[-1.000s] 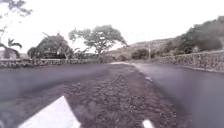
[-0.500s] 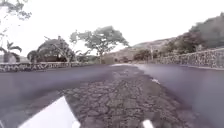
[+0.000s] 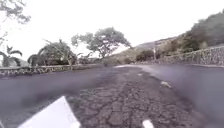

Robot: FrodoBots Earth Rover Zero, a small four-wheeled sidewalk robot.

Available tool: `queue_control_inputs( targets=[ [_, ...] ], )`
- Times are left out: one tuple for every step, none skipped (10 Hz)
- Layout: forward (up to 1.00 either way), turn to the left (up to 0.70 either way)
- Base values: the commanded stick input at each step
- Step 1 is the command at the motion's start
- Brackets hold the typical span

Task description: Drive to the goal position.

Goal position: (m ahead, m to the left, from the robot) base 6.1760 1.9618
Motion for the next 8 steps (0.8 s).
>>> queue_control_inputs(
  targets=[
    [0.85,-0.34],
    [0.85,-0.26],
    [0.85,-0.16],
    [0.85,-0.06],
    [0.85,0.00],
    [0.85,0.00],
    [0.85,0.00],
    [0.85,-0.34]
  ],
)
